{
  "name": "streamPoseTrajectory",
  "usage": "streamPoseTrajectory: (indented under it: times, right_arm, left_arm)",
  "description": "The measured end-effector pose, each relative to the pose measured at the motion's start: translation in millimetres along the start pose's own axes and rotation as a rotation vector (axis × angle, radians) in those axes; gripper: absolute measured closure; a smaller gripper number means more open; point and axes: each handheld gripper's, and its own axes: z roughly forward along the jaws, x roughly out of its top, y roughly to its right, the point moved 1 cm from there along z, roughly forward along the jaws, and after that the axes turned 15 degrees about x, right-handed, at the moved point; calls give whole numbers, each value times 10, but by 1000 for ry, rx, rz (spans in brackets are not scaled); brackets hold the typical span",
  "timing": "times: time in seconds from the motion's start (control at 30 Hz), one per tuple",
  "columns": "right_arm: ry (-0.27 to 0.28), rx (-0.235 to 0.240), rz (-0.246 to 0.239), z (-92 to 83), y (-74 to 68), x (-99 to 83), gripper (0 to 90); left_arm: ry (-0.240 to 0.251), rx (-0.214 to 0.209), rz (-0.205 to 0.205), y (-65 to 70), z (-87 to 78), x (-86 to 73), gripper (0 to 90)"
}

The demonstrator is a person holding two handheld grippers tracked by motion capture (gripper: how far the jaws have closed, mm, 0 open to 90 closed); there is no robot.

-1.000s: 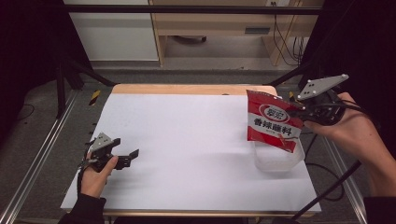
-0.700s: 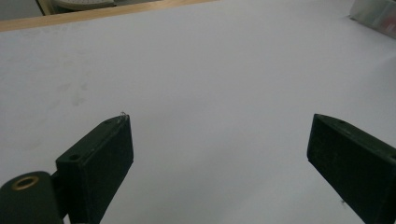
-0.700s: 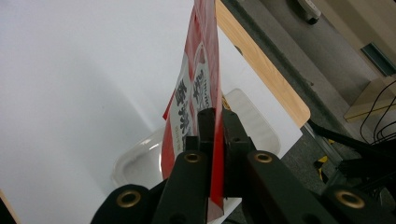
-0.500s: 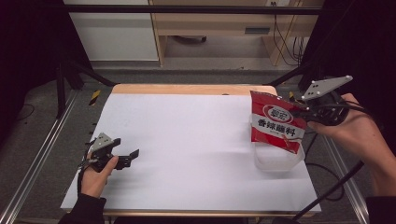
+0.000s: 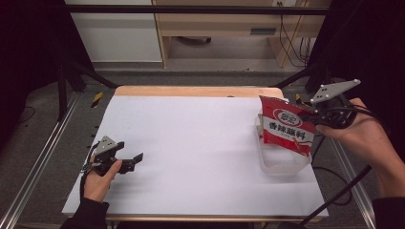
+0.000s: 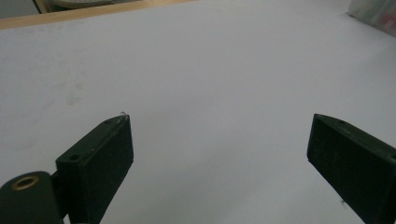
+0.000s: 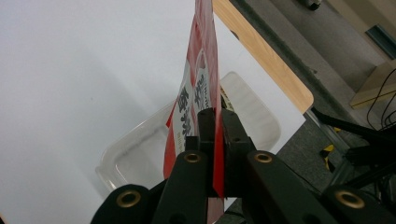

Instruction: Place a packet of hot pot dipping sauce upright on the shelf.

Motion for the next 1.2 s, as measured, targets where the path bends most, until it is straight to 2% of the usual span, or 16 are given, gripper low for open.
streamPoseTrajectory:
  times: [0.2,0.43,0.6,0.97,1.1,1.2]
  right_arm:
    - [13,22,2,150,18,-86,895]
    - [30,32,34,273,25,-263,894]
    - [56,25,72,263,26,-400,893]
    - [15,21,154,213,7,-753,882]
    - [21,22,170,205,21,-810,818]
    - [29,1,171,207,2,-802,661]
  left_arm:
    - [-2,3,5,16,-1,3,72]
    - [-8,0,18,47,15,3,72]
    - [-8,-1,24,59,13,3,72]
    - [-10,-5,34,77,15,7,72]
    - [-12,-7,35,88,20,2,71]
    - [-14,-9,43,92,11,-1,72]
